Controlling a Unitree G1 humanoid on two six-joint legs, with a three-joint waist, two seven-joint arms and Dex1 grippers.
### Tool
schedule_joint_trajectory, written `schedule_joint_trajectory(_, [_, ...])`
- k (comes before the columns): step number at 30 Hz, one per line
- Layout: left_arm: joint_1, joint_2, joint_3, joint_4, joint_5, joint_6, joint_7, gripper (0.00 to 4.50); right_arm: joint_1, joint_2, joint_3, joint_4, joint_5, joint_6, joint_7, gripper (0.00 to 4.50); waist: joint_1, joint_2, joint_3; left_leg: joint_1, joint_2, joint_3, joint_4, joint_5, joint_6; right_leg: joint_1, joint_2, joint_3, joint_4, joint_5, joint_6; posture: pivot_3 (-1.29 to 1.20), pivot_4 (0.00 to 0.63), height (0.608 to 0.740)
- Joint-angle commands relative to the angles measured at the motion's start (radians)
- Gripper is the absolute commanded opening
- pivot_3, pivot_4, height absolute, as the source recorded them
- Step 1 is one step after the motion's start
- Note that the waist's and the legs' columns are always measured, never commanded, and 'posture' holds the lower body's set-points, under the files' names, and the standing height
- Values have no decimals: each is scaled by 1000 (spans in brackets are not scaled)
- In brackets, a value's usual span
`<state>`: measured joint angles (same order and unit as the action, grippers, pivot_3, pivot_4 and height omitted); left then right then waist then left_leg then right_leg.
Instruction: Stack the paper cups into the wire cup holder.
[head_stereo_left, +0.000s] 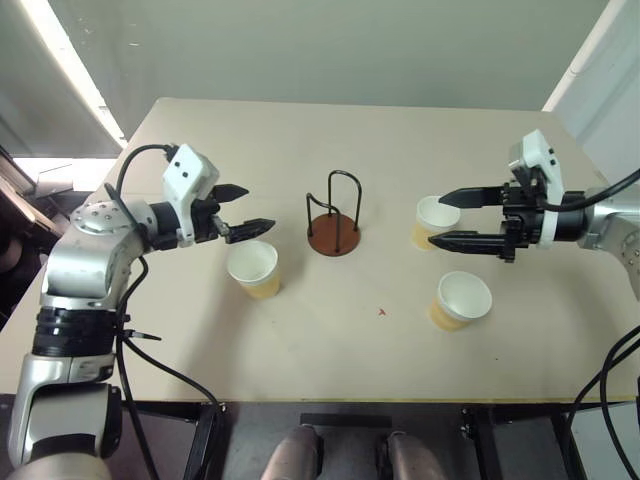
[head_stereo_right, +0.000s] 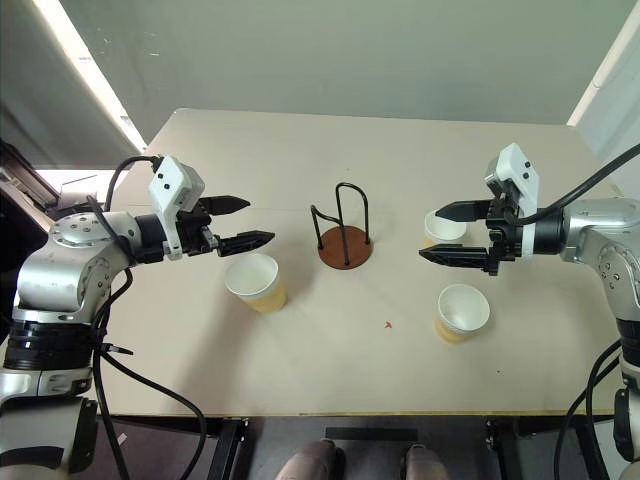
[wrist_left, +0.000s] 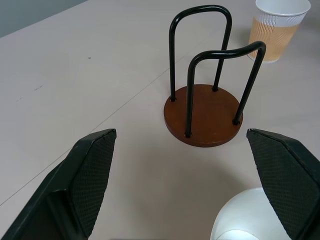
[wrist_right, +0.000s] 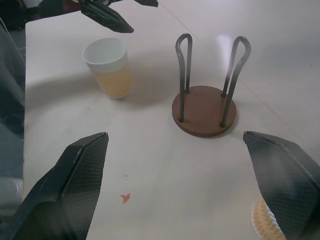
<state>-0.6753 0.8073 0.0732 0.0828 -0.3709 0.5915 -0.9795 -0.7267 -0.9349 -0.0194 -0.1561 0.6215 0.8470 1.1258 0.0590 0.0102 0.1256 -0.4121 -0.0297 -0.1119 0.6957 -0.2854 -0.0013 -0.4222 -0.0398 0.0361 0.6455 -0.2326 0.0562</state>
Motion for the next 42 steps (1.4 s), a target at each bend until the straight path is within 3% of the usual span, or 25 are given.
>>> schedule_joint_trajectory(1, [-7,11,31,-33,-18,-3,-3,4500,-22,-22,-14,-15,-11,-10,3,4484,0,0,0,0,0,0,0,0,0,0,0,0,0,0,0,0,150,740])
schedule_joint_trajectory(20, [-127,-74,-68,134,39,-88,-54,4500,36,-59,-72,-92,16,55,-62,4484,1,0,0,0,0,0,0,0,0,0,0,0,0,0,0,0,150,740])
schedule_joint_trajectory(32, [-273,-173,-171,388,153,-251,-107,4500,58,-77,-126,-170,76,136,-113,4484,2,0,0,0,0,0,0,0,0,0,0,0,0,0,1,0,150,740])
schedule_joint_trajectory(42, [-369,-285,-176,603,227,-372,-67,4500,84,-97,-169,-205,107,162,-150,4484,4,0,0,-2,0,-1,1,0,0,0,-1,-1,-1,1,1,0,150,740])
